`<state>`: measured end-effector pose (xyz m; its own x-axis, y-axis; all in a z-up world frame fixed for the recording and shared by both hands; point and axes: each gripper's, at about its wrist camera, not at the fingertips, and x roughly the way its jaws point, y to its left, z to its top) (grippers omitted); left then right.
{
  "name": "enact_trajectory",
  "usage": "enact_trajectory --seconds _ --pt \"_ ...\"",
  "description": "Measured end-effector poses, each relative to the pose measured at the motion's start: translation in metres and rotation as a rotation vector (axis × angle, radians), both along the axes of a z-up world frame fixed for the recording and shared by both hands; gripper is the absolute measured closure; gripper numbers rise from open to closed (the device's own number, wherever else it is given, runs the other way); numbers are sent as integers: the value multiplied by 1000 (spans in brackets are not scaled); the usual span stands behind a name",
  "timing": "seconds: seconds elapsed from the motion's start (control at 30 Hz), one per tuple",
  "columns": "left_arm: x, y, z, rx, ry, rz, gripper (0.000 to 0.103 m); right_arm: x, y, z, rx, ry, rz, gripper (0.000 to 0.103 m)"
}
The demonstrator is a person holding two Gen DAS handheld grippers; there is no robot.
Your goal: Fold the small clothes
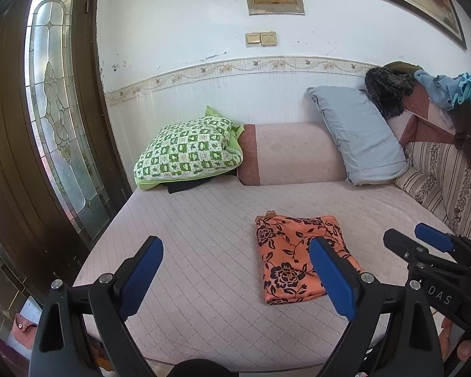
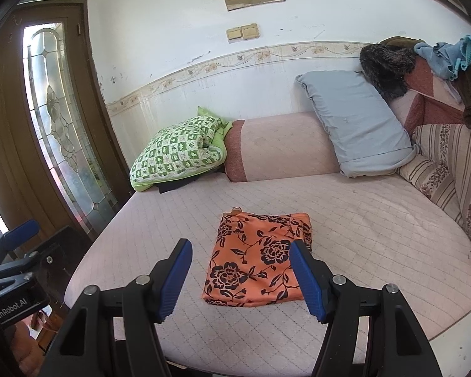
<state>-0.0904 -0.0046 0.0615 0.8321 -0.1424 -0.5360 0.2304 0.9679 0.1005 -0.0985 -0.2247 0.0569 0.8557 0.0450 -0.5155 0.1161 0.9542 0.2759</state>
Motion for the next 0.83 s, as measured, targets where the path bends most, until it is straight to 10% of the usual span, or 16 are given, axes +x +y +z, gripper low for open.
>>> enact_trajectory --seconds 0.83 --pt "73 -14 -29 -118 80 -56 8 65 -14 -35 44 55 14 35"
